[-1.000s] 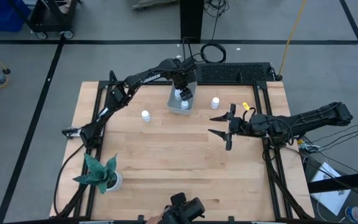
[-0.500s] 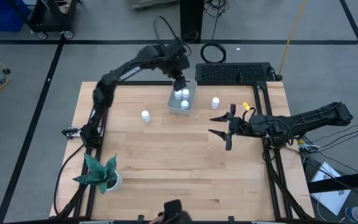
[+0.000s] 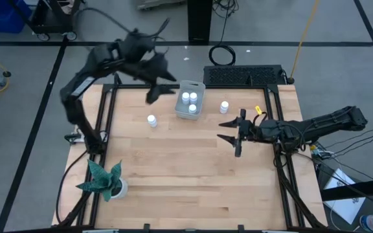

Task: Pick and place pill bottles into a basket
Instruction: Put the white medicine bottle into the gray bin

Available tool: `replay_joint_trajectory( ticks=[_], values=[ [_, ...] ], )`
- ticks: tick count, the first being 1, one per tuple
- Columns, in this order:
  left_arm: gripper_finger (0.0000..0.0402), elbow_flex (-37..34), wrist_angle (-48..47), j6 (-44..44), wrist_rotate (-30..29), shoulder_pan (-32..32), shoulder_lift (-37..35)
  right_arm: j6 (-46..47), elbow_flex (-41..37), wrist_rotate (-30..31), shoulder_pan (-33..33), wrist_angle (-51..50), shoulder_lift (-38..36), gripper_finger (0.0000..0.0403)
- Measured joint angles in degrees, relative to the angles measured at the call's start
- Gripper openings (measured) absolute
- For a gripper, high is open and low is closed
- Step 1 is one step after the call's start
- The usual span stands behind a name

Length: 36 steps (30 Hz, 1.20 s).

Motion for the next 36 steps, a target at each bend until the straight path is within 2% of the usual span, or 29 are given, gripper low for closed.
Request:
replay_joint_trajectory(
  ticks=[5, 9, 11, 20, 24, 30, 36],
  values=[
    [0.0249, -7.4, 1.9, 0.6, -0.5, -4.7, -7.4, -0.9, 0.0, 0.1, 0.0, 0.0, 0.0, 0.0196],
    [0.0225, -18.8, 7.4, 0.3, -2.9, -6.7, -15.0, -1.1, 0.0, 0.1, 0.0, 0.0, 0.0, 0.0196],
    [0.0201, -25.7, 11.7, -0.9, -4.9, -7.1, -19.1, -1.3, 0.0, 0.1, 0.0, 0.0, 0.0, 0.0196],
    [0.0068, -57.8, 34.0, -7.1, -7.3, -11.3, -38.5, -3.4, 0.0, 0.1, 0.0, 0.6, 0.0, 0.0196],
    [0.0011, -69.9, 46.1, -8.8, -7.4, -14.2, -46.1, -3.8, 0.0, 0.1, 0.0, 0.8, 0.0, 0.0196],
    [0.0017, -82.4, 57.6, -10.0, -9.3, -17.9, -53.0, -5.8, 0.0, 0.1, 0.0, 1.0, 0.0, 0.0196],
    [0.0007, -92.2, 66.9, -9.6, -9.0, -22.5, -55.4, -7.9, -0.3, 0.1, 0.0, 1.8, 0.3, 0.0196]
  ],
)
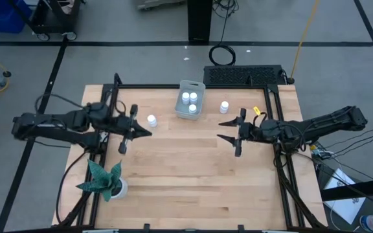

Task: Pick and place pill bottles into a basket
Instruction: Put the white medicine bottle into the gray bin

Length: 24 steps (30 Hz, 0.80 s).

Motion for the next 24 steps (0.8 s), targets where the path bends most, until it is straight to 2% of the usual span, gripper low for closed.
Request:
replay_joint_trajectory(
  ticks=[3, 8, 13, 18, 24],
  values=[
    [0.0018, -4.5, 6.5, -0.1, 0.0, -2.6, -0.4, -1.0, -2.7, 0.0, 0.0, 4.0, 0.1, 0.0196],
    [0.0007, -7.6, 8.9, 0.5, -2.3, -5.5, -0.4, -4.1, -6.7, 2.2, 0.0, 13.1, -0.3, 0.0196],
    [0.0015, -8.7, 9.3, 0.6, -2.4, -7.2, -0.4, -6.0, -6.8, 7.8, 0.0, 11.8, -0.3, 0.0196],
    [0.0027, -8.7, 8.3, -0.3, -2.0, -8.3, -0.7, -6.1, -6.8, 8.2, -0.1, 11.5, -0.3, 0.0196],
    [0.0019, -8.7, 8.6, -0.2, -2.0, -8.4, -0.7, -6.0, -6.8, 12.7, -0.1, 10.0, -0.3, 0.0196]
  ],
)
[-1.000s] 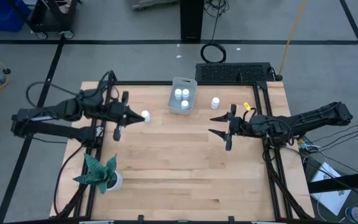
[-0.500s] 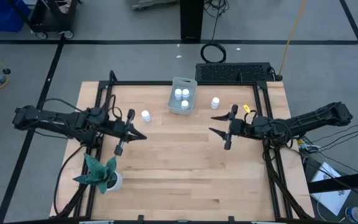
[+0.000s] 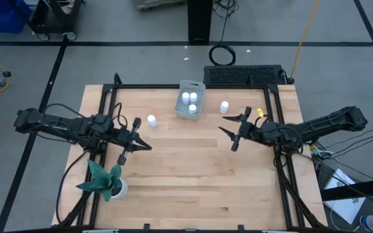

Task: Pick and place pill bottles into a basket
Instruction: Put the white medicine bottle into the gray bin

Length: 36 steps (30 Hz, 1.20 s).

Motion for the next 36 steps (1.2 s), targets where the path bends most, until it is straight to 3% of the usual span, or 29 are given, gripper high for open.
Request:
replay_joint_trajectory(
  ticks=[7, 12, 20, 26, 36],
  values=[
    [0.0005, 0.0, -0.4, 0.7, -1.2, 0.0, 0.0, -0.6, 2.6, 1.2, -1.8, -3.0, 0.0, 0.0196],
    [0.0029, 0.0, -0.4, 1.1, -1.4, 0.0, 0.0, 1.5, 8.1, 0.1, -6.0, -12.9, 0.5, 0.0196],
    [0.0054, 0.0, -0.4, 2.2, -2.8, 0.0, 0.0, 3.3, 14.2, -13.7, -14.6, -20.4, 1.4, 0.0196],
    [0.0055, 0.0, -0.3, 2.2, -3.3, 0.0, 0.0, 2.9, 20.6, -20.3, -21.3, -25.1, 7.3, 0.0196],
    [0.0036, 0.1, -0.2, 1.9, -3.0, 0.0, 0.0, 3.7, 36.7, -20.4, -29.6, -40.7, 21.3, 0.0196]
  ],
)
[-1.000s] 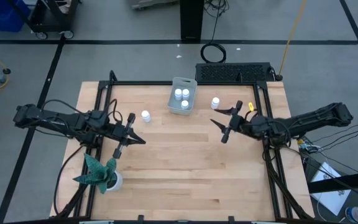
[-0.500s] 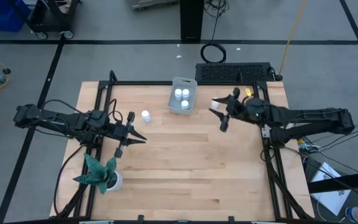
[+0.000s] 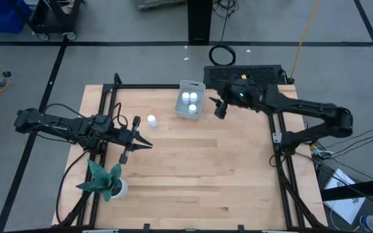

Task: Pick and place pill bottles into a basket
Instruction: Put the white medicine bottle into the gray bin

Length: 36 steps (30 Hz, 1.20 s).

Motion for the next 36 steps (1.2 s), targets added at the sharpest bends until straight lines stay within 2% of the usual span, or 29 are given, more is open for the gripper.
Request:
replay_joint_trajectory(
  ticks=[10, 15, 21, 25, 30, 36],
  values=[
    [0.0036, 0.0, -0.8, 0.0, 0.1, 0.0, 0.0, 1.7, 13.4, -4.1, -9.0, -16.4, 11.2, 0.0197],
    [0.0035, 0.0, -1.3, 0.0, 0.1, 0.0, 0.0, 5.0, 16.1, -7.7, -13.1, -21.0, 14.2, 0.0197],
    [0.0035, 0.0, -1.4, 0.0, 0.1, 0.0, 0.0, 8.2, 16.3, -9.5, -17.4, -26.5, 15.1, 0.0201],
    [0.0035, 0.0, -1.6, -0.1, 0.1, 0.0, 0.0, 11.0, 16.3, -13.4, -19.2, -28.9, 15.1, 0.023],
    [0.0035, 0.0, -1.6, -0.2, 0.1, 0.0, 0.0, 12.1, 14.8, -13.4, -19.1, -28.0, 15.1, 0.0268],
    [0.0035, 0.0, -1.6, -0.4, 0.1, 0.0, 0.0, 13.2, 10.5, -11.6, -19.1, -26.2, 15.1, 0.0271]
  ],
)
